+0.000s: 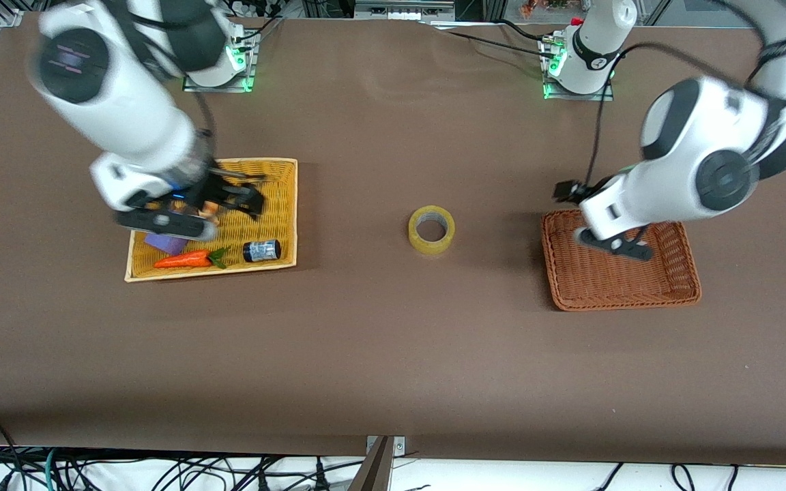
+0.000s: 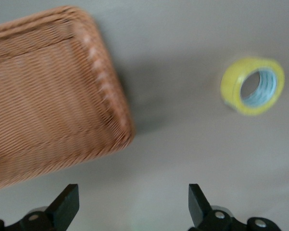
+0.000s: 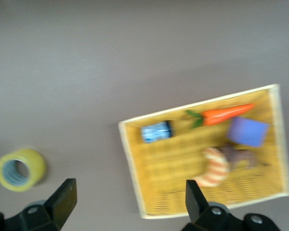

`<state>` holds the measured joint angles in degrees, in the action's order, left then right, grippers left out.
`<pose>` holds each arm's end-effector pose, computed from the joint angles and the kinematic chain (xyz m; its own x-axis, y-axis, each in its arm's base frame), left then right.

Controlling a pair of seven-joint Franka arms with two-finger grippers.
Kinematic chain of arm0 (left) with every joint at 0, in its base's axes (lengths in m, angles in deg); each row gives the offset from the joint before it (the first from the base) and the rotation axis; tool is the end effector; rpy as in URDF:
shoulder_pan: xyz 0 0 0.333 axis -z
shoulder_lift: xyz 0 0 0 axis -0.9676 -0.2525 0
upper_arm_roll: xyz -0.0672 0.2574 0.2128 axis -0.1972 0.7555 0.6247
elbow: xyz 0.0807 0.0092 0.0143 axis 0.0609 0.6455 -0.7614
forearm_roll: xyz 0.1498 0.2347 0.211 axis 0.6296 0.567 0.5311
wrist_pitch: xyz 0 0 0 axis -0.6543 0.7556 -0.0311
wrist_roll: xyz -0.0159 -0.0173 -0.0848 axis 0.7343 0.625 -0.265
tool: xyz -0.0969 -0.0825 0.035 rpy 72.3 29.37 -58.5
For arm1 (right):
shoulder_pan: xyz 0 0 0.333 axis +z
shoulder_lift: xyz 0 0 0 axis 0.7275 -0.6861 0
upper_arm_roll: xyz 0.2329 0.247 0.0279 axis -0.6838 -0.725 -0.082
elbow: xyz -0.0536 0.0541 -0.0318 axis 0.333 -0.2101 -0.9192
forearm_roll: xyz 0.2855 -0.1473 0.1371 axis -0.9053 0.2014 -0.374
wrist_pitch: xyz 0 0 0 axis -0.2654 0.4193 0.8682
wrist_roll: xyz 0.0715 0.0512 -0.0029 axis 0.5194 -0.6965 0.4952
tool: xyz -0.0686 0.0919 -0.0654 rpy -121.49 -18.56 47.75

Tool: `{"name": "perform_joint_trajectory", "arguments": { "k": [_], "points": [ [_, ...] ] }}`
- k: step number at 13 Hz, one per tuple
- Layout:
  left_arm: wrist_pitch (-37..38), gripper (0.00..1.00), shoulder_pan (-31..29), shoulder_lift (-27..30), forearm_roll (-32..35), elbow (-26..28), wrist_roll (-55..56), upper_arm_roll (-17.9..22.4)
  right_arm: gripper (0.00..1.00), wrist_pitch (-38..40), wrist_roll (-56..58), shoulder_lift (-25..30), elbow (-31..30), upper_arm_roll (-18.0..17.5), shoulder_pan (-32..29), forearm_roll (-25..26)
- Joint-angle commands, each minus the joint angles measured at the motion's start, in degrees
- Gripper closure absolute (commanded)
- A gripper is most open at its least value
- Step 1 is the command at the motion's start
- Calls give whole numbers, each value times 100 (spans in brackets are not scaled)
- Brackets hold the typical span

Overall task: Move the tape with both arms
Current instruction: 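Grasp the tape roll with the left gripper while the right gripper withdraws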

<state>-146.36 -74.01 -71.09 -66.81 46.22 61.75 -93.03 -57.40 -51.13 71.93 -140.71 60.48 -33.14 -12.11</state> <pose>0.5525 -0.1657 0.4039 0.9293 -0.2117 -0.3027 -0.1738 -0.9737 0.1475 0.5588 0.1961 0.5714 0.9920 -0.1264 0.0012 -0.1264 -0.9919 -0.0148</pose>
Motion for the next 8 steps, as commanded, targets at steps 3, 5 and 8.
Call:
{"name": "perform_joint_trajectory", "arguments": {
  "k": [3,5,8],
  "points": [
    [-1498,0,1092,-764,125,189,1674,-208,0,467,1304,1002,-632,-68,-1080,-217],
    [-2017,0,1409,-1134,135,180,2078,-199,0,494,1261,1003,-623,20,-1081,-217],
    [-2440,2,1524,-1530,335,189,2115,-190,0,468,1313,950,-605,29,-1081,-208]
  ]
}}
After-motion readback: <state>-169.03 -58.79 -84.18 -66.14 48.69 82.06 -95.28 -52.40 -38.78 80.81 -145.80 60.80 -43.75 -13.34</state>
